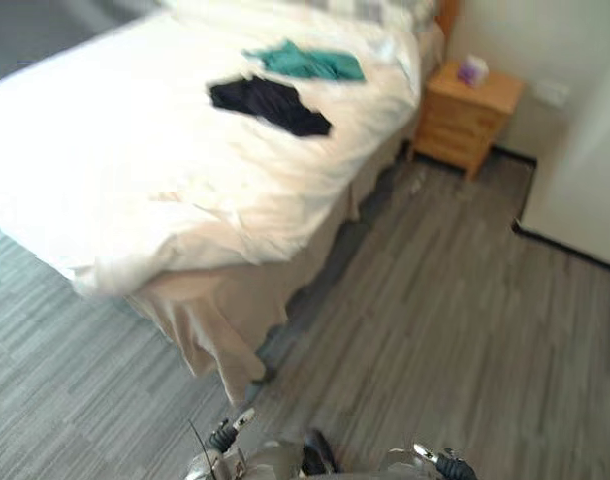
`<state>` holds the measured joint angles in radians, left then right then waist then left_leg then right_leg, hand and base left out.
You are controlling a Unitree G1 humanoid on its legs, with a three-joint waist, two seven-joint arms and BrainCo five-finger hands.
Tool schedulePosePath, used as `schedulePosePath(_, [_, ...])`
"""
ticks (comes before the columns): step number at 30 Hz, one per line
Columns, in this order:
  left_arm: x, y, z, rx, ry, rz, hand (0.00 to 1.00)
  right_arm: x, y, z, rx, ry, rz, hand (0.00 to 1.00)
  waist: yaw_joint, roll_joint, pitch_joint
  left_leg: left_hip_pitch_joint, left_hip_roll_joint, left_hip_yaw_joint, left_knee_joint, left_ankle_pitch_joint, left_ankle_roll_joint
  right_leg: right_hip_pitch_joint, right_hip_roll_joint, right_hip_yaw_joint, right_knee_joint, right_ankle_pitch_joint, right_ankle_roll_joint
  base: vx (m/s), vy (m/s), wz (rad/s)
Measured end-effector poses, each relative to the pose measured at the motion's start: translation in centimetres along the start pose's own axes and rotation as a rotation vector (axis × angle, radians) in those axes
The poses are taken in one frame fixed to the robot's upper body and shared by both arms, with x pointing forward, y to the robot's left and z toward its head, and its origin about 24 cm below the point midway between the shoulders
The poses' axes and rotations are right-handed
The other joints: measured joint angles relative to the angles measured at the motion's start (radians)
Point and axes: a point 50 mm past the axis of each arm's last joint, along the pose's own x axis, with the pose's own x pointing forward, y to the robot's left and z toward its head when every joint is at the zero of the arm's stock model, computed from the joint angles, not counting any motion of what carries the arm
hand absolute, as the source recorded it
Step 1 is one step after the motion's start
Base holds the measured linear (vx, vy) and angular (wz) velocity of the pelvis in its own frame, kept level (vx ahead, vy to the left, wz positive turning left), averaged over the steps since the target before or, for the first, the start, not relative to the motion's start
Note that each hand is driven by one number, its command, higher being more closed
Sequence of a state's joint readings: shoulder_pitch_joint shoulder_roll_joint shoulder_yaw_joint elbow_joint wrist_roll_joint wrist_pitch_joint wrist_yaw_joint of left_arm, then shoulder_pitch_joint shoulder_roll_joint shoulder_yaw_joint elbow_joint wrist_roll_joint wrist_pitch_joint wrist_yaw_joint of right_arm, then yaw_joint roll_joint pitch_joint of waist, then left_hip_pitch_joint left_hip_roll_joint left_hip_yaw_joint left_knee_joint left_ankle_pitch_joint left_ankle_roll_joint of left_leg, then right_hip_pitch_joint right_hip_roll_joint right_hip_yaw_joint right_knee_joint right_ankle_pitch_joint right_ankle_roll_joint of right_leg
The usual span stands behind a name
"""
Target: Tidy the bed and pick cloth on bed and put in laundry
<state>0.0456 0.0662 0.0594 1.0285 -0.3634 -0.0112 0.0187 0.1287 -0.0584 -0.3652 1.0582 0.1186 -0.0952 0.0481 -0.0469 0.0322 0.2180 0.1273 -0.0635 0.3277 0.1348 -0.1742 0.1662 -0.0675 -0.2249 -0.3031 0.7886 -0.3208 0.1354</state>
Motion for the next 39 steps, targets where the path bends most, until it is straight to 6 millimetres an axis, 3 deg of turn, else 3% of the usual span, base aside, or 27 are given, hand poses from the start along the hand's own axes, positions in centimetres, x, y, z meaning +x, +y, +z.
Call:
schedulePosePath(1, [0.1,-0.2,0.2,0.007,-0.005,-0.008,0.00,0.0,0.0,0.0,0.007,-0.003,-0.003,0.00,0.000,-0.003,-0.001,0.004,-0.004,-0.042,-0.005,0.002,-0.003,-0.013,0.010,0.023,-0.073,0.001,0.001,0.42,-0.141,2.03])
schedulePosePath(3, [0.1,-0.6,0.3,0.007,-0.006,-0.035,0.00,-0.2,0.0,-0.6,0.042,0.003,-0.008,0.00,0.002,-0.015,-0.002,0.030,-0.025,-0.206,-0.018,0.003,-0.019,-0.034,0.037,0.204,-0.339,0.039,0.000,0.35,-0.155,2.12])
schedulePosePath(4, [0.1,-0.5,0.2,-0.004,-0.003,-0.031,0.00,-0.3,0.0,-0.7,0.046,0.007,-0.010,0.00,0.004,-0.017,-0.003,0.034,-0.027,-0.244,-0.014,0.000,-0.024,-0.033,0.045,0.253,-0.378,0.055,0.000,0.35,-0.195,1.92])
schedulePosePath(6, [-0.4,1.2,-1.2,-0.102,0.024,0.025,0.00,-0.4,0.4,-1.1,0.045,0.021,-0.002,0.00,0.013,-0.031,-0.011,0.059,-0.023,-0.305,-0.002,-0.019,-0.077,-0.014,0.059,0.330,-0.472,0.177,-0.011,0.31,-0.226,1.53])
schedulePosePath(7, [-0.6,1.8,-1.7,-0.134,0.031,0.045,0.00,-0.4,0.6,-1.2,0.044,0.025,0.004,0.00,0.016,-0.051,-0.017,0.065,-0.023,-0.305,0.004,-0.030,-0.096,-0.006,0.057,0.327,-0.496,0.234,-0.010,0.29,-0.263,1.12])
schedulePosePath(8, [-1.0,2.8,-2.2,-0.219,0.020,0.084,0.00,-0.3,0.8,-1.3,0.020,0.041,0.013,0.00,0.036,-0.067,-0.024,0.078,-0.019,-0.306,0.013,-0.050,-0.128,0.015,0.045,0.292,-0.514,0.255,0.023,0.28,-0.284,0.69])
schedulePosePath(9, [-1.2,2.7,-2.8,-0.264,0.015,0.090,0.00,-0.3,0.2,-1.0,-0.006,0.042,0.005,0.00,0.053,-0.038,-0.029,0.078,0.017,-0.307,0.024,-0.058,-0.153,0.052,0.067,0.260,-0.555,0.259,0.010,0.31,-0.330,0.55])
schedulePosePath(11, [-1.5,2.7,-3.6,-0.300,0.018,0.089,0.00,-0.1,0.0,-0.4,-0.014,0.035,0.002,0.00,0.059,-0.021,-0.037,0.081,0.052,-0.307,0.014,-0.054,-0.192,0.087,0.094,0.219,-0.618,0.275,-0.013,0.24,-0.278,0.42])
schedulePosePath(12, [-1.6,3.0,-3.9,-0.311,0.022,0.098,0.00,0.0,0.0,-0.2,-0.025,0.033,0.010,0.00,0.057,-0.016,-0.041,0.088,0.074,-0.302,0.000,-0.036,-0.221,0.127,0.108,0.183,-0.663,0.283,-0.025,0.16,-0.240,0.54])
schedulePosePath(15, [-1.6,3.1,-3.8,-0.311,0.012,0.102,0.00,0.0,0.1,-0.3,-0.027,0.053,0.018,0.00,0.054,-0.019,-0.040,0.073,0.094,-0.243,0.010,-0.013,-0.255,0.187,0.103,0.095,-0.700,0.284,-0.026,0.06,-0.166,0.83])
schedulePosePath(17, [-1.6,3.0,-3.6,-0.299,0.010,0.098,0.00,0.0,0.0,-0.4,-0.003,0.062,0.016,0.00,0.042,-0.015,-0.044,0.054,0.115,-0.121,0.016,-0.012,-0.257,0.209,0.096,0.024,-0.723,0.284,-0.026,-0.04,-0.100,1.13])
schedulePosePath(18, [-1.6,3.1,-3.5,-0.280,0.009,0.112,0.00,0.1,-0.2,-0.3,0.014,0.067,0.011,0.00,0.033,-0.012,-0.044,0.038,0.124,-0.047,0.007,0.003,-0.235,0.221,0.092,-0.020,-0.736,0.284,-0.026,-0.07,-0.037,0.86])
schedulePosePath(22, [-1.8,4.4,-3.4,-0.201,0.006,0.228,0.00,0.1,-0.1,-0.4,0.015,0.089,0.021,0.00,0.036,-0.009,-0.050,0.028,0.121,-0.051,-0.019,0.018,-0.217,0.240,0.103,-0.039,-0.785,0.300,-0.046,-0.09,-0.030,0.25])
schedulePosePath(23, [-1.8,5.1,-2.7,-0.185,-0.021,0.277,0.00,0.0,-0.1,-0.6,0.014,0.095,0.029,0.00,0.031,-0.008,-0.052,0.028,0.118,-0.049,-0.041,0.035,-0.229,0.238,0.106,-0.041,-0.797,0.307,-0.049,-0.07,-0.058,0.03])
schedulePosePath(25, [-1.9,6.3,0.3,-0.151,-0.141,0.349,0.00,-0.1,-0.2,-0.8,0.008,0.100,0.034,0.00,0.017,-0.009,-0.052,0.038,0.120,-0.047,-0.075,0.066,-0.245,0.235,0.113,-0.046,-0.804,0.315,-0.061,-0.06,-0.072,0.06])
schedulePosePath(27, [-2.6,9.1,6.6,-0.135,-0.371,0.455,0.00,-0.4,-0.9,-1.4,0.007,0.110,0.033,0.00,-0.001,0.001,-0.050,0.040,0.137,-0.042,-0.100,0.087,-0.278,0.229,0.131,-0.048,-0.810,0.317,-0.071,-0.14,-0.109,-0.01])
schedulePosePath(28, [-3.0,9.9,8.4,-0.132,-0.434,0.478,0.00,-0.5,-1.1,-1.7,0.006,0.114,0.027,0.00,-0.003,0.006,-0.049,0.038,0.144,-0.038,-0.102,0.088,-0.278,0.227,0.138,-0.048,-0.812,0.316,-0.079,-0.15,-0.133,-0.10])
schedulePosePath(30, [-5.2,12.1,15.9,-0.093,-0.683,0.546,0.00,-1.0,-2.2,-2.6,0.007,0.119,0.000,0.00,-0.010,0.025,-0.055,0.018,0.171,-0.028,-0.102,0.087,-0.286,0.219,0.167,-0.047,-0.833,0.320,-0.102,-0.09,-0.154,-0.10])
schedulePosePath(32, [-6.9,12.6,20.2,-0.055,-0.824,0.559,0.00,-1.3,-3.1,-2.8,0.001,0.107,-0.024,0.00,-0.026,0.035,-0.060,0.014,0.186,-0.020,-0.106,0.095,-0.296,0.219,0.181,-0.049,-0.848,0.326,-0.109,-0.03,-0.138,-0.03])
schedulePosePath(36, [-10.5,10.7,27.5,0.096,-1.081,0.544,0.00,-2.2,-4.8,-4.1,0.021,0.130,-0.077,0.00,-0.053,0.084,-0.074,0.030,0.205,-0.008,-0.139,0.129,-0.297,0.218,0.209,-0.045,-0.863,0.334,-0.130,0.05,-0.070,-0.03])
schedulePosePath(37, [-10.9,10.3,28.4,0.125,-1.111,0.540,0.00,-2.3,-4.8,-4.2,0.028,0.132,-0.078,0.00,-0.054,0.086,-0.076,0.032,0.209,-0.005,-0.139,0.135,-0.302,0.218,0.213,-0.042,-0.863,0.334,-0.131,0.09,-0.064,-0.19])
schedulePosePath(39, [-12.9,8.3,32.1,0.222,-1.226,0.517,0.00,-2.5,-4.6,-4.7,0.048,0.136,-0.082,0.00,-0.055,0.084,-0.076,0.047,0.223,0.019,-0.147,0.143,-0.304,0.217,0.230,-0.021,-0.862,0.334,-0.133,0.04,-0.055,-0.28])
